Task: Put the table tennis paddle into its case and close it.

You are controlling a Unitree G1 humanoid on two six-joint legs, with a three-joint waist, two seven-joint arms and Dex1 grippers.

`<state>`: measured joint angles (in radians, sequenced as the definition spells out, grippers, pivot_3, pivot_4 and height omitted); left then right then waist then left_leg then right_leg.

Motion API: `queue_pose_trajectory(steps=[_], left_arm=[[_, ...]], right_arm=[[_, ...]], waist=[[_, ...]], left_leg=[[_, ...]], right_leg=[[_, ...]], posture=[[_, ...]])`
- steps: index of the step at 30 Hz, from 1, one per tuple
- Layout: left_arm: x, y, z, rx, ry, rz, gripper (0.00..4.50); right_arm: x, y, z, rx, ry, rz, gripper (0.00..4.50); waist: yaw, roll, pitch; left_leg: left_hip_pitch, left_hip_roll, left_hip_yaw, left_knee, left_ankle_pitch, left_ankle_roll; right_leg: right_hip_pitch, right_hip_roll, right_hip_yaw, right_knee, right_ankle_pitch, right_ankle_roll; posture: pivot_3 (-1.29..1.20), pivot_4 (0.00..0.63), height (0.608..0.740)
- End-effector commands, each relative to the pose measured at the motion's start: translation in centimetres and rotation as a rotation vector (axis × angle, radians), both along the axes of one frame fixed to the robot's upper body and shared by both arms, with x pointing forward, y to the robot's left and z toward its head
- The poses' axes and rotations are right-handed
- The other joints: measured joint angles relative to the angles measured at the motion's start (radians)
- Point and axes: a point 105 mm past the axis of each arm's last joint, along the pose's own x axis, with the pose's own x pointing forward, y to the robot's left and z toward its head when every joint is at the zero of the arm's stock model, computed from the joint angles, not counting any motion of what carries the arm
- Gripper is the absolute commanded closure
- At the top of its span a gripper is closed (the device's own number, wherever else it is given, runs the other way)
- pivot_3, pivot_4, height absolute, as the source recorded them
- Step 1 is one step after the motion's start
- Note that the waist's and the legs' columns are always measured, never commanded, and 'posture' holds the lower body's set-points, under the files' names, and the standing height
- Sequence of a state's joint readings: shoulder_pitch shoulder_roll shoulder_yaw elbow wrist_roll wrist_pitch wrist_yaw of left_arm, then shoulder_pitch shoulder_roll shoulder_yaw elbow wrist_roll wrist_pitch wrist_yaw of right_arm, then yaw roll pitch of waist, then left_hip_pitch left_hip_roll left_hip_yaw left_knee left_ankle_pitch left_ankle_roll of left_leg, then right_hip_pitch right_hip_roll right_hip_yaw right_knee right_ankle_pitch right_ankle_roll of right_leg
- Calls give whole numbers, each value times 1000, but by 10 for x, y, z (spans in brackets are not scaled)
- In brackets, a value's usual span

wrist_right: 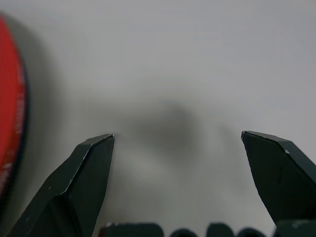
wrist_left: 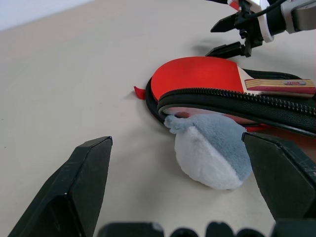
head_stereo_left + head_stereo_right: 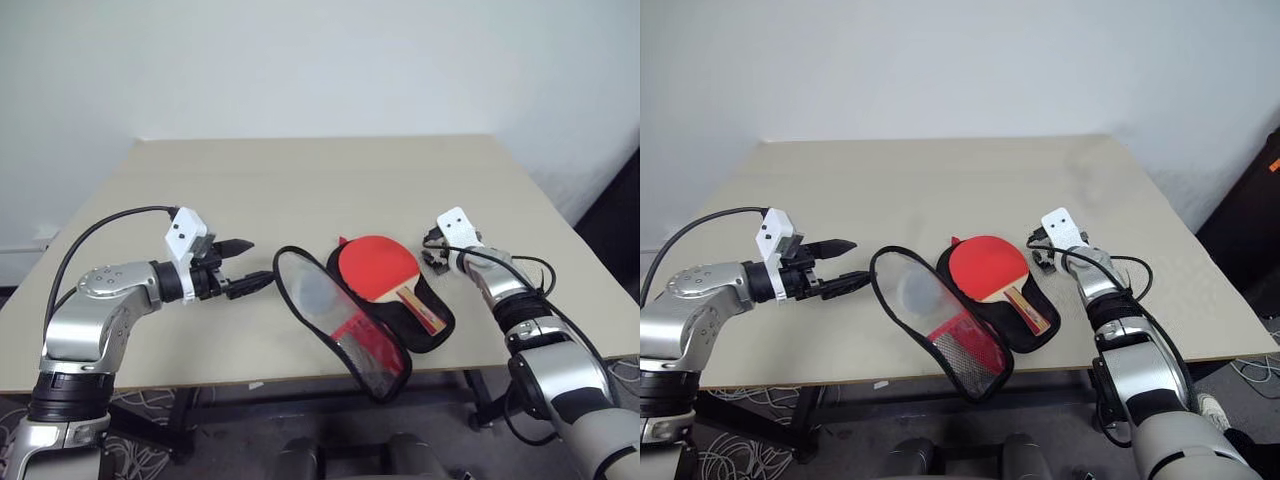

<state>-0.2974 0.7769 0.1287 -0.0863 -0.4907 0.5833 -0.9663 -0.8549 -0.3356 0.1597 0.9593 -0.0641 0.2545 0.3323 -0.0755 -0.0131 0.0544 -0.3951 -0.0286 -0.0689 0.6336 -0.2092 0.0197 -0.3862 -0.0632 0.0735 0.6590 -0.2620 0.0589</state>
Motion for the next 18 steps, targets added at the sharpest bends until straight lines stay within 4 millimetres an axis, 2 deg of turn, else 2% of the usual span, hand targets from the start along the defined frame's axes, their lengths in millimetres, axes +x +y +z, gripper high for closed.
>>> queue_pose_trajectory(steps=[1,5,11,18], left_arm=[[0,0,14,-13,-51,-3,0],[1,-2,14,-15,-49,-7,0],[3,-3,13,-16,-48,-11,0],[4,-3,13,-15,-48,-14,0]], right_arm=[[8,16,23,7,-71,53,36],[6,24,24,19,-71,80,36],[1,27,21,20,-55,93,36],[5,16,31,18,-86,54,36]], waist=[[0,0,0],[0,0,0],[-1,0,0],[-1,1,0]], left_leg=[[0,0,0,0,0,0],[0,0,0,0,0,0],[0,0,0,-1,0,0],[0,0,0,-1,0,0]], right_leg=[[0,0,0,0,0,0],[0,0,0,0,0,0],[-1,0,0,0,0,0],[-1,0,0,0,0,0]], posture=[[0,0,734],[0,0,734],[0,0,734],[0,0,734]])
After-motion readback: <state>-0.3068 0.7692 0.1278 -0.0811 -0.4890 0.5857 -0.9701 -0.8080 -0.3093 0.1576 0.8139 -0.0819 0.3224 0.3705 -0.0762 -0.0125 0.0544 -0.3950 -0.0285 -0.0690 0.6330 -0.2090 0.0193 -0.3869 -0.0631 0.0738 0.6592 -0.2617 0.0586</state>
